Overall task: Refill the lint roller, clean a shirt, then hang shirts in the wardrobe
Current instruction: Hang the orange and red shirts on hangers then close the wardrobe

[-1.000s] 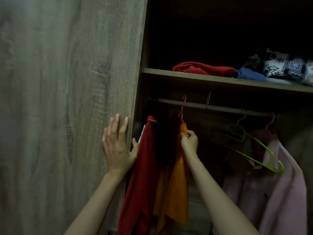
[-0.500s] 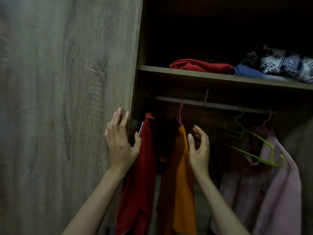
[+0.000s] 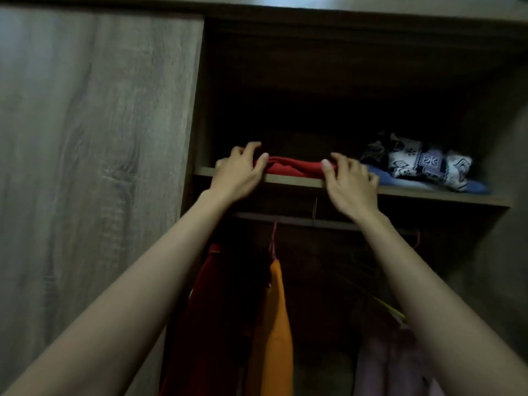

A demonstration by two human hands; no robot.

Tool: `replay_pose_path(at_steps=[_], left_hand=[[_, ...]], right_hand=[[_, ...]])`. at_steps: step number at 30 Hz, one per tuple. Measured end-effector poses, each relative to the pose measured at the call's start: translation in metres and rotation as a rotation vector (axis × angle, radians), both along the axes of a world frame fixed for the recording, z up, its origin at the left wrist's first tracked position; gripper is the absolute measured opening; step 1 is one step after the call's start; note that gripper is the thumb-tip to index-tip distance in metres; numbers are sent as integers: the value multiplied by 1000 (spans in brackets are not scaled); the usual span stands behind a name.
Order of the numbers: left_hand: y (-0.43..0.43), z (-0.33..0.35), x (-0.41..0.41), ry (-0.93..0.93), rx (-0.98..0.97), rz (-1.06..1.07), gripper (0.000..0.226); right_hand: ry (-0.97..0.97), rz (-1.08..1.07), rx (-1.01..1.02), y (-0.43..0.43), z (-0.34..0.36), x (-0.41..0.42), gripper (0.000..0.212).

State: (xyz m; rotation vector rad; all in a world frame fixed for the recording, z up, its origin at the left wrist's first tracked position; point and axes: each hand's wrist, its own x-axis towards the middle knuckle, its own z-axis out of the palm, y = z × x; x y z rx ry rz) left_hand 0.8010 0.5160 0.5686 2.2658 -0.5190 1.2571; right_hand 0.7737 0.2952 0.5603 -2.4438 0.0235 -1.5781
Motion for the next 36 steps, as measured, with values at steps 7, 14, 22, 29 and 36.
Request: replay_pose_path(at_steps=[7, 14, 22, 29, 36], left_hand=[[-17, 36, 0, 327, 52, -204, 40], [-24, 28, -14, 207, -251, -511, 26], [1, 10, -68, 51, -373, -961, 46], [4, 24, -111, -359, -356, -804, 33], [-1, 14, -145, -378, -547, -863, 25]], right_hand=[[198, -120, -112, 6, 23, 5, 53], [50, 121, -115, -8, 5, -4, 50], [-415, 836, 136, -12, -5, -28, 19], [-662, 1067, 349, 33, 28, -97, 25], [-690, 1128, 495, 57, 25, -144, 28]])
